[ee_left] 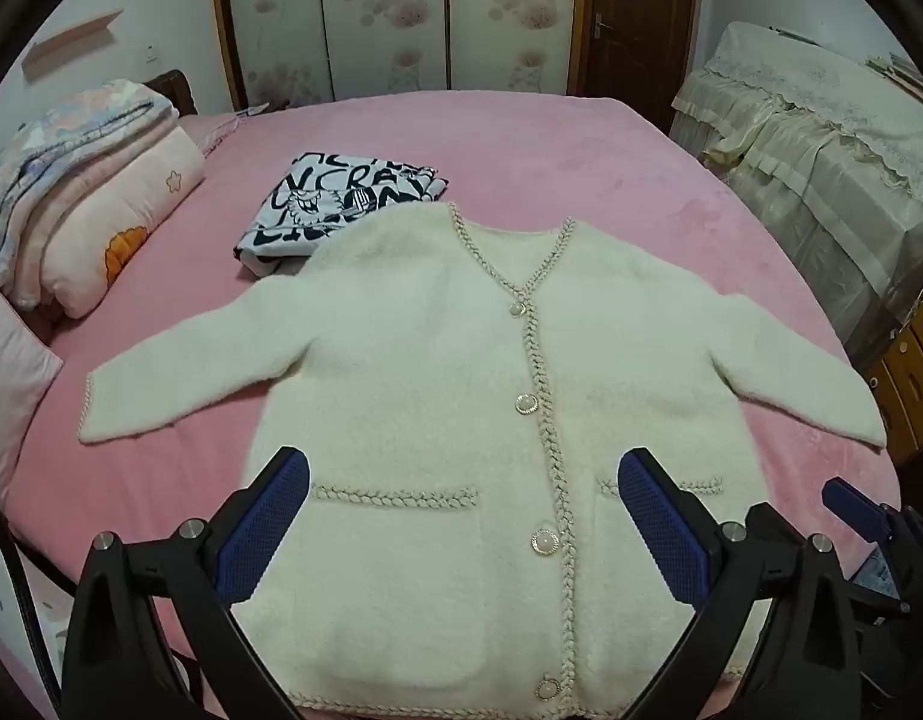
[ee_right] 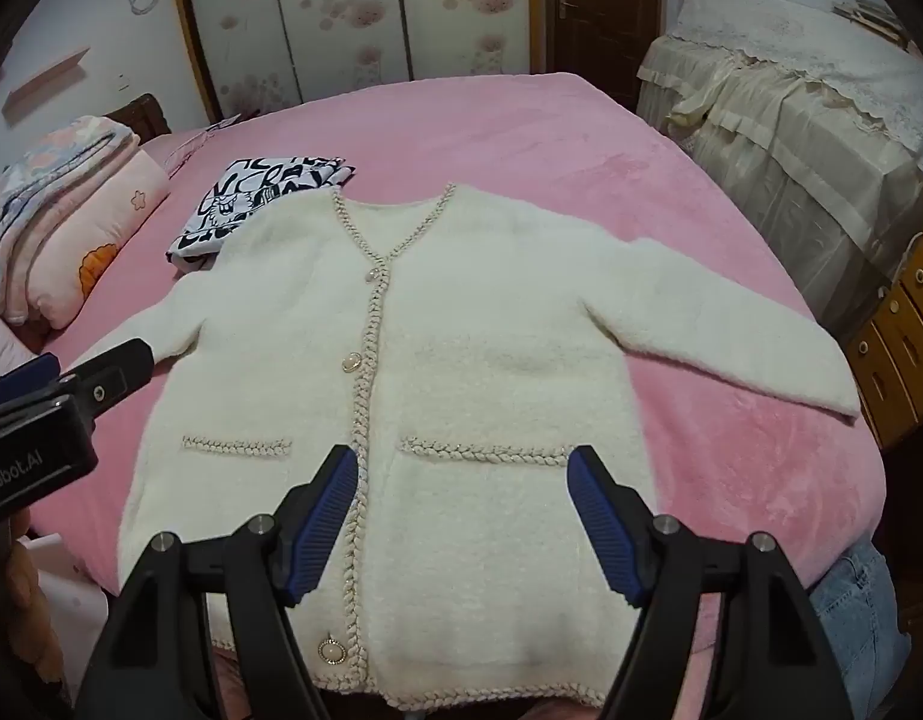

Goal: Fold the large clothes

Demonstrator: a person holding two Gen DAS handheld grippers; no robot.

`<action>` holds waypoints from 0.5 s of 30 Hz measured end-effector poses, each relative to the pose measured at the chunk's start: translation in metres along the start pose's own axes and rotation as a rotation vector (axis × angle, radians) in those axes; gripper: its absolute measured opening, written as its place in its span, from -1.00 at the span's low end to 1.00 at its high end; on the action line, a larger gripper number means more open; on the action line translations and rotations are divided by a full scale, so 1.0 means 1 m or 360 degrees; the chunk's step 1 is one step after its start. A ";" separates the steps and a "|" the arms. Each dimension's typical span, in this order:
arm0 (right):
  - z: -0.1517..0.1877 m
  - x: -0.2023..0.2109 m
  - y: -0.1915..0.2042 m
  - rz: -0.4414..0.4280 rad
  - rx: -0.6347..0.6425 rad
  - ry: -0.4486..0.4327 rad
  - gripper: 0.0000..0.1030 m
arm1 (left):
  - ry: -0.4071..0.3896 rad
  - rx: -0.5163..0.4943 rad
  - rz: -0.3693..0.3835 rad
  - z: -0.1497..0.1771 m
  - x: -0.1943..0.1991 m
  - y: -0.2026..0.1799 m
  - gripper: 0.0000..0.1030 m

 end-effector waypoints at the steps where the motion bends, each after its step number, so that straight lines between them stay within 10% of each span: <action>1: 0.000 0.000 -0.001 0.0011 -0.0003 -0.0006 0.42 | 0.0002 -0.0001 0.0012 0.000 0.001 -0.002 0.99; 15: 0.005 -0.004 0.007 -0.0079 0.0056 -0.0015 0.42 | 0.0070 0.0047 0.0014 0.012 -0.004 -0.009 0.99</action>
Point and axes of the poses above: each gripper's, at about its wrist camera, not at the fingertips, and x roughly against the way its jaws point, y to its left, z to its underside, the point moved 2 cm from there along -x, roughly the way its jaws point, and after that the axes turned 2 degrees about y, right-handed, at the moved point
